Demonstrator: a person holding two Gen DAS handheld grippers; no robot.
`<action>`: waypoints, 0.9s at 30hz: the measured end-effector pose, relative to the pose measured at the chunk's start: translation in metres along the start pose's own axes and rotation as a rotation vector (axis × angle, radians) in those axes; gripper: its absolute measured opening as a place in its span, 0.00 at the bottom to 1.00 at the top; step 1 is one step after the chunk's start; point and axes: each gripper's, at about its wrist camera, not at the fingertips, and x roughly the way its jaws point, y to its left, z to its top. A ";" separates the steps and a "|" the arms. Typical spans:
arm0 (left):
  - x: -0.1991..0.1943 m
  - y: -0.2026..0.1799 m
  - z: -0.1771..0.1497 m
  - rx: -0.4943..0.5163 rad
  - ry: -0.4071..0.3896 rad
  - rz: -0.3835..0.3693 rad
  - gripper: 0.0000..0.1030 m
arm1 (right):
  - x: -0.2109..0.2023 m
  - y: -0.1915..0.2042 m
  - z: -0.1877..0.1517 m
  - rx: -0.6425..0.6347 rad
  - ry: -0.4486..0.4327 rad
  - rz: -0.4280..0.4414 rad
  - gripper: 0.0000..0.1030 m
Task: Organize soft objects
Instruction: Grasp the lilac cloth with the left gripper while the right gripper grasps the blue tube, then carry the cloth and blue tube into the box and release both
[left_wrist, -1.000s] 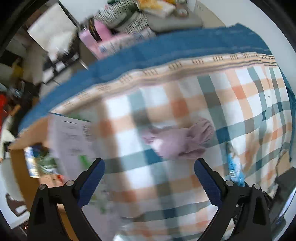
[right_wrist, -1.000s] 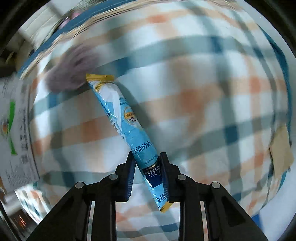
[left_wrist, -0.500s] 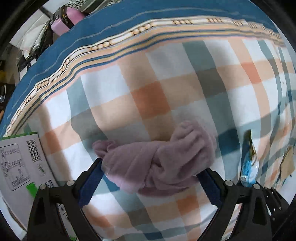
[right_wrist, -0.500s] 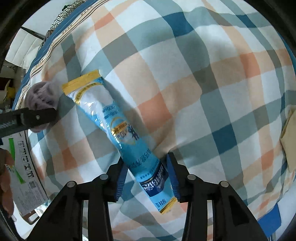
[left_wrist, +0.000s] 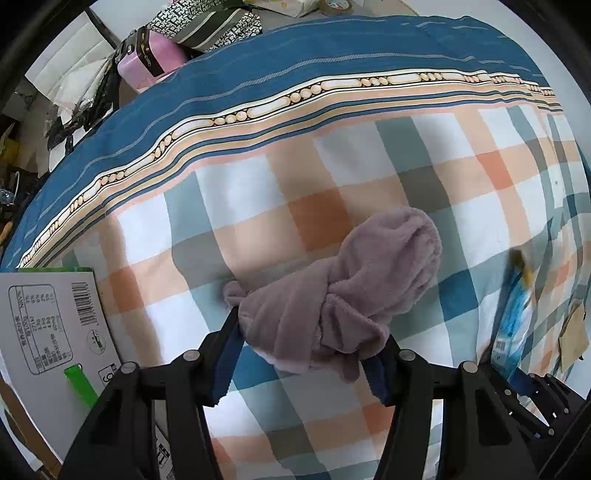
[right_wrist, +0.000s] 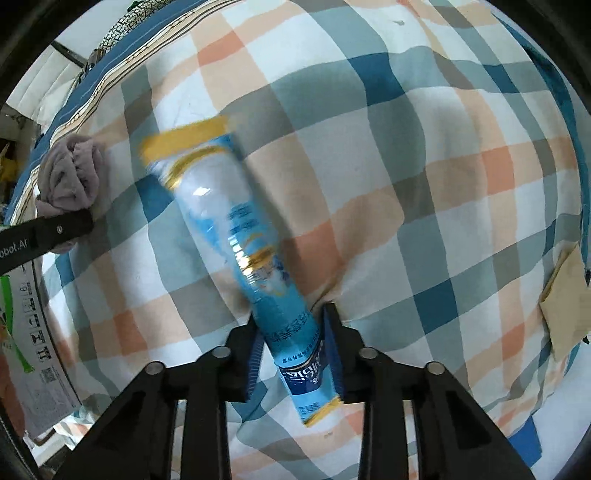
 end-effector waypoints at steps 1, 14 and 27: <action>-0.003 0.000 -0.002 -0.002 -0.007 0.000 0.53 | -0.003 0.003 -0.002 -0.005 0.001 0.000 0.23; -0.068 0.008 -0.044 -0.010 -0.124 -0.027 0.53 | -0.059 0.044 -0.048 -0.055 -0.060 0.056 0.18; -0.199 0.121 -0.133 -0.154 -0.345 -0.112 0.53 | -0.202 0.141 -0.088 -0.236 -0.229 0.192 0.18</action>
